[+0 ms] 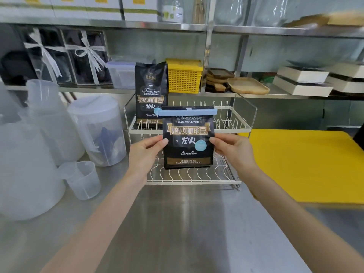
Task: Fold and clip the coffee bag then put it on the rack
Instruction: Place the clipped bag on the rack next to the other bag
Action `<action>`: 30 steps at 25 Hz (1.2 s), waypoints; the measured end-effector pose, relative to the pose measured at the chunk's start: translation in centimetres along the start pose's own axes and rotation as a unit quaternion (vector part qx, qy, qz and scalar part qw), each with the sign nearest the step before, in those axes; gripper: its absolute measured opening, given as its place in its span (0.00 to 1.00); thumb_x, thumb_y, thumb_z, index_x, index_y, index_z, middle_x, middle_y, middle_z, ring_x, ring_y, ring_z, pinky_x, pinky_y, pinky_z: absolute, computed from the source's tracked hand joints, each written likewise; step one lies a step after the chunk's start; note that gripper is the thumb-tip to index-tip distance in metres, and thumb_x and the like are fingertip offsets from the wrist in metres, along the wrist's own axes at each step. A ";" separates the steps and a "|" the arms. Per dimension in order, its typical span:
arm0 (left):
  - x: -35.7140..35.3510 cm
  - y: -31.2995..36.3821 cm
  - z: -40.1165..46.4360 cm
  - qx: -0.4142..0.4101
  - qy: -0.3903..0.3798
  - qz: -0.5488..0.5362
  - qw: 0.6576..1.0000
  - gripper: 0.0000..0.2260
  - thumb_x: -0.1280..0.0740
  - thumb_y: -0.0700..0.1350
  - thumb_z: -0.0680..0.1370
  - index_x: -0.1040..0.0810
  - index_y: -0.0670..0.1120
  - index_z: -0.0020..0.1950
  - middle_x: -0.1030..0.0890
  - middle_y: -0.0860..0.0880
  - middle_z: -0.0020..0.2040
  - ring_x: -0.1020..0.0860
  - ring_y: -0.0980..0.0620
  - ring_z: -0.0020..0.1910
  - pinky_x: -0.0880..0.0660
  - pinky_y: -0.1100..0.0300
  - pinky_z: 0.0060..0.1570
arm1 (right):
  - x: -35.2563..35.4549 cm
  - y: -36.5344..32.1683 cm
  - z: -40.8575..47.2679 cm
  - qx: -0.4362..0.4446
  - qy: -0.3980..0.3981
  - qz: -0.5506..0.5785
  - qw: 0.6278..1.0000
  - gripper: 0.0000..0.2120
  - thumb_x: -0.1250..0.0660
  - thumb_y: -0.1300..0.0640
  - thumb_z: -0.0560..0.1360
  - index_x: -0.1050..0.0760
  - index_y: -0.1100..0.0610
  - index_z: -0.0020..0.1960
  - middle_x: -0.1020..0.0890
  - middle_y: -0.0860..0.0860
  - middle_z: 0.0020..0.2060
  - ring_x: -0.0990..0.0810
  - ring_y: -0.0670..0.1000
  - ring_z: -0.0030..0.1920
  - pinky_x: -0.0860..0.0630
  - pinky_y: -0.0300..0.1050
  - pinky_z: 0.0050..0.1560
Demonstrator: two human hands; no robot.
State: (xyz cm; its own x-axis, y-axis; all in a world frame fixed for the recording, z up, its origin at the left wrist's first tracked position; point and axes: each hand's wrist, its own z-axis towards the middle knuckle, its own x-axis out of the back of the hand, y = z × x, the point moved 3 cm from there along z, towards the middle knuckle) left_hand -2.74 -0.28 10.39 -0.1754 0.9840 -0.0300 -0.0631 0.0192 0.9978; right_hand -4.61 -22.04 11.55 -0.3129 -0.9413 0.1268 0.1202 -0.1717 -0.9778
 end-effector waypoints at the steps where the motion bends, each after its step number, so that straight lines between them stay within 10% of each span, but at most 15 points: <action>1: -0.2 0.5 0.3 -0.004 0.002 0.000 1.000 0.12 0.30 0.42 0.70 0.20 0.44 0.53 0.18 0.46 0.54 0.22 0.47 0.56 0.28 0.48 0.63 | 0.0 -0.5 0.5 0.003 0.004 0.002 1.000 0.13 0.31 0.60 0.70 0.22 0.61 0.54 0.17 0.59 0.50 0.20 0.54 0.53 0.21 0.39 0.42; 11: -2.6 6.5 4.8 -0.045 -0.013 -0.002 0.999 0.15 0.33 0.40 0.72 0.24 0.41 0.58 0.22 0.47 0.50 0.23 0.57 0.42 0.24 0.58 0.51 | -0.2 -5.9 5.8 0.047 0.006 -0.011 0.999 0.13 0.32 0.61 0.71 0.23 0.62 0.55 0.19 0.55 0.47 0.21 0.51 0.48 0.20 0.34 0.39; 30: -6.1 4.1 19.1 -0.102 0.034 0.207 0.972 0.13 0.31 0.43 0.71 0.21 0.42 0.55 0.18 0.43 0.56 0.22 0.48 0.55 0.26 0.55 0.57 | -3.8 -2.2 19.4 0.000 0.007 -0.085 0.996 0.12 0.33 0.59 0.71 0.22 0.60 0.53 0.18 0.57 0.53 0.24 0.49 0.52 0.23 0.53 0.57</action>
State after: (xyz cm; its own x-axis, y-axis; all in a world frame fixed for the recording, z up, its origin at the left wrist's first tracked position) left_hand 16.80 -2.81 15.77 -0.2918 0.8858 0.3609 -0.1655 -0.4184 0.8931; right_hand 14.60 -23.78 16.43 -0.3413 -0.8944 0.2890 0.0639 -0.3288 -0.9422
